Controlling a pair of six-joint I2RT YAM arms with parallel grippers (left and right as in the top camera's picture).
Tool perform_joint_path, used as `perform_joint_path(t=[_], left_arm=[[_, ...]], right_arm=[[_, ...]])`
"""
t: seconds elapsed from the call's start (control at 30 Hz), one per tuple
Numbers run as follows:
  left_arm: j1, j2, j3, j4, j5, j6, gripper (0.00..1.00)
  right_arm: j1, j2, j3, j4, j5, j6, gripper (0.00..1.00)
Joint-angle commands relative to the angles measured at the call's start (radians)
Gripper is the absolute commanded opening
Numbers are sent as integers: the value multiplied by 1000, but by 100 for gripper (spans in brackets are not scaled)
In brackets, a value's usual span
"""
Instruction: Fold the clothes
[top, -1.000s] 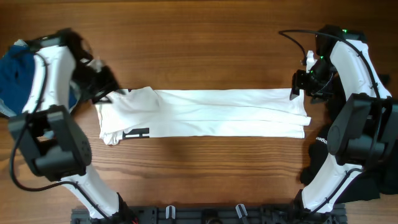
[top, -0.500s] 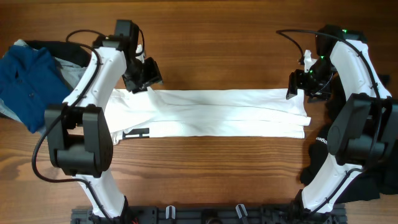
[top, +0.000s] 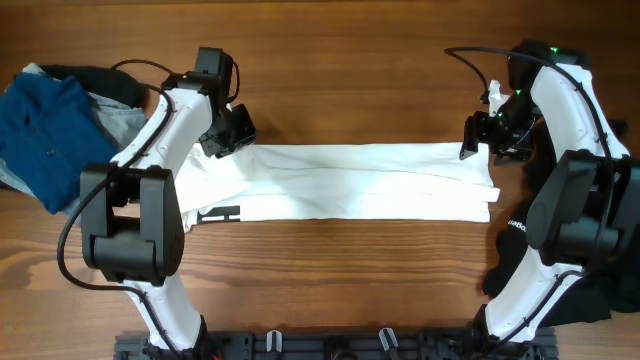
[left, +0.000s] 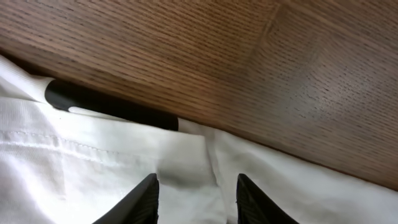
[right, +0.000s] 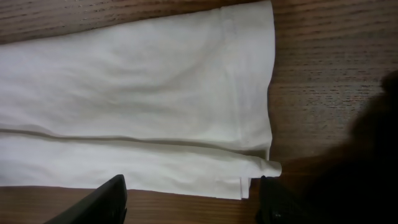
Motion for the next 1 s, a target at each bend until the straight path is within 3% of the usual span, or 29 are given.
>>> perform_joint_path(t=[0.0,0.07,0.2,0.27,0.5,0.73,0.97], left_arm=[[-16,0,-51,28,-14,-6,41],[-16,0,-74,47,-14,-6,39],[-16,0,-75,47,-14,-5,17],[-16,-5,-75,41,-13,-2,12],[-18,-92,-75,-65,12,-2,4],[-35,-97,-75,-108,92,25,4],[-183,-97,-75,-140,90,54,4]], right_arm=[[-2,-20,-8,0,-16,-16,68],[-2,-20,-8,0,-16,-16,68],[-2,-20,-8,-1,-16,-16,68],[-2,-20,-8,-1,-16,-16,68],[-2,-20,-8,1,-16,-16,68],[-2,-20,-8,2,-16,-16,68],[-3,-20,-8,2,-16,-16,68]])
